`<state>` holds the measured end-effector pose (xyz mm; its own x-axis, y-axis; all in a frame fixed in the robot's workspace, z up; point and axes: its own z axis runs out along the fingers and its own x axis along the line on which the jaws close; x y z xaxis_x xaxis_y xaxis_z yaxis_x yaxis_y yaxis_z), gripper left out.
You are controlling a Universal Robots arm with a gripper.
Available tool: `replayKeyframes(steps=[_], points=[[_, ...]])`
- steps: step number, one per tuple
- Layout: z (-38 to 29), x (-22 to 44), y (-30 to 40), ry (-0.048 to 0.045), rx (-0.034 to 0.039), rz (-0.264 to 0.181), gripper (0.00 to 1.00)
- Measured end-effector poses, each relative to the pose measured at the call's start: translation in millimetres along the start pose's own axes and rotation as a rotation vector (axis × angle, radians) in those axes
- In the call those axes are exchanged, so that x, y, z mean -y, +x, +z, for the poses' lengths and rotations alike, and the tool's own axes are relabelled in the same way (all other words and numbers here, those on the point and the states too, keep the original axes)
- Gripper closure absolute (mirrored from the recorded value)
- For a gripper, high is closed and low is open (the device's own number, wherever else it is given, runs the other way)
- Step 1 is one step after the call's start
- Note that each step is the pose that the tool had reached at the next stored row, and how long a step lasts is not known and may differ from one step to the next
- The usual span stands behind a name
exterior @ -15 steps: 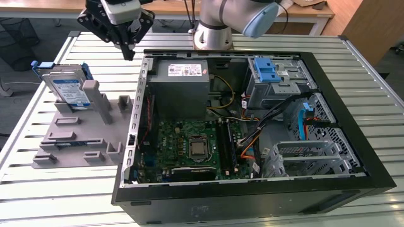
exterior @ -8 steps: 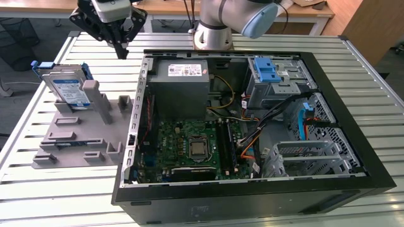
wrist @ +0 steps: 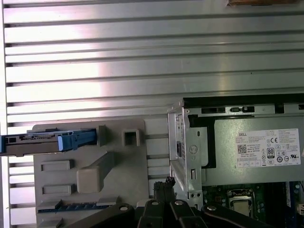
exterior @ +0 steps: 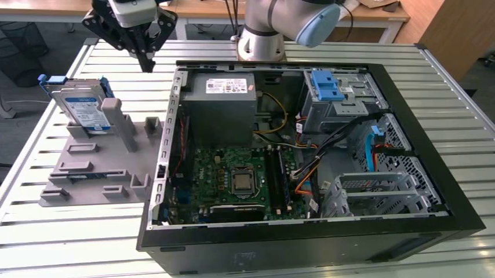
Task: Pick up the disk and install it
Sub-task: 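Reach for the disk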
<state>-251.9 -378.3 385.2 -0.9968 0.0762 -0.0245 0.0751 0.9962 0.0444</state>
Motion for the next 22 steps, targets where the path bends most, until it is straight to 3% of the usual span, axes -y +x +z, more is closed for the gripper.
replayKeyframes(steps=[7, 22], points=[[-0.1, 0.1, 0.8, 0.0001, 0.0000, 0.000, 0.89], [-0.1, 0.0, 14.2, 0.0000, 0.0000, 0.000, 0.89]])
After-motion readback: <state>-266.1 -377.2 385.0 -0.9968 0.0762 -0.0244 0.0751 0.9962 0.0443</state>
